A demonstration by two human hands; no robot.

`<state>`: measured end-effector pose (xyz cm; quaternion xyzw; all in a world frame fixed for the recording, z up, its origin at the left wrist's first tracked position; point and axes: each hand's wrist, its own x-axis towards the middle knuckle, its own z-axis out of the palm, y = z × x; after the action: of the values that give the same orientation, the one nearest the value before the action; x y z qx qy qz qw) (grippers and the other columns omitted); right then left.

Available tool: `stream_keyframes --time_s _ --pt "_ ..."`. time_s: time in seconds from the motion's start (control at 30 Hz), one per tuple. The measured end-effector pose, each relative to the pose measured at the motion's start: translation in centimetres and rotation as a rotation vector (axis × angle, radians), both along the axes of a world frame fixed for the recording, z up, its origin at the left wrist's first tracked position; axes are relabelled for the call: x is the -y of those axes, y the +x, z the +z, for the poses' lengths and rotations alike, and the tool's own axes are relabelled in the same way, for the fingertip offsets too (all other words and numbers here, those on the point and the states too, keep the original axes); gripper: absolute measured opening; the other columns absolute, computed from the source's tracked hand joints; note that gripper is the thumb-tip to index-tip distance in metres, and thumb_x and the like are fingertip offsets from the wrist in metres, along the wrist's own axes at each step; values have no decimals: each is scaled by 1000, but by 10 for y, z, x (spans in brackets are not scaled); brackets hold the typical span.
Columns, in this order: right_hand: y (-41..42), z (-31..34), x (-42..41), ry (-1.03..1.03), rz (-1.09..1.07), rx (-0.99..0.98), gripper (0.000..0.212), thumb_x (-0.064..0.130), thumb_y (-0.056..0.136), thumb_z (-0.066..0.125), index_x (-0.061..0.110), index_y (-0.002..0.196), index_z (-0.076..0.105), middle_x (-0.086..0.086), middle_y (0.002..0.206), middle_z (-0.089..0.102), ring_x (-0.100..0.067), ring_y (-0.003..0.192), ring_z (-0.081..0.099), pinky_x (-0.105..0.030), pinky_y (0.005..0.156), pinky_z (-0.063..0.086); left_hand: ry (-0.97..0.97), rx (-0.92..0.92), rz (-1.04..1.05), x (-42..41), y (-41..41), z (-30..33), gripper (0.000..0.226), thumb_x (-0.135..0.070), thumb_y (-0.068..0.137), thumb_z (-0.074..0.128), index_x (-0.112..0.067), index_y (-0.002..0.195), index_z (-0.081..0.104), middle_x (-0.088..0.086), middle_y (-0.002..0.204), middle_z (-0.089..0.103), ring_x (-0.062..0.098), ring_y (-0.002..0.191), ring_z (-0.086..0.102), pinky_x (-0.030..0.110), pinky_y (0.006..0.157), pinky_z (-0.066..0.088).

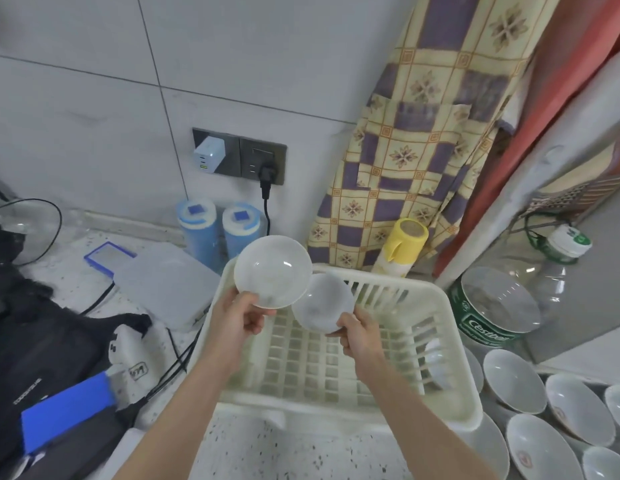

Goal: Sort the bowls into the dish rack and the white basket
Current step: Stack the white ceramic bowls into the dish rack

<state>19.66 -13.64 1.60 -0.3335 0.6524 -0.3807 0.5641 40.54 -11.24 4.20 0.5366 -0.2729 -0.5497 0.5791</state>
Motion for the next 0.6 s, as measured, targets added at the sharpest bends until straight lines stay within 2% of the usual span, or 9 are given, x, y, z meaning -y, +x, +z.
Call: stream_keyframes --time_s 0.1,0.23,0.33,0.47,0.6 --pt "5 -13 2 35 17 -13 26 3 82 51 10 104 64 -2 49 58 -15 47 41 -21 38 28 -4 -39 -29 6 1 -4 37 -22 75 55 -7 108 60 10 62 68 14 49 45 22 45 36" --pt "10 -24 2 116 -36 18 16 2 82 50 4 93 62 -12 61 62 -9 39 43 -20 38 27 -49 -29 -93 10 0 -3 30 -22 75 55 -13 102 63 8 64 64 15 56 47 25 50 35" --pt "17 -32 -1 127 -49 1 14 3 82 50 5 90 60 -9 57 63 -11 42 38 -21 39 27 -72 -38 -90 13 -2 0 30 -21 76 55 -9 102 61 15 68 62 16 52 43 28 51 33" --pt "25 -41 -8 108 -74 -39 28 6 85 51 4 111 61 -15 67 68 -6 36 42 -19 39 30 -62 -52 -26 17 0 -1 35 -16 78 59 -3 110 59 16 66 57 15 44 41 23 45 33" --pt "28 -44 -13 96 -88 -57 36 7 87 51 8 122 60 -21 80 70 -4 38 45 -21 43 34 -69 -59 -28 19 3 -2 34 -18 74 59 -6 106 59 11 61 65 15 42 41 22 42 35"
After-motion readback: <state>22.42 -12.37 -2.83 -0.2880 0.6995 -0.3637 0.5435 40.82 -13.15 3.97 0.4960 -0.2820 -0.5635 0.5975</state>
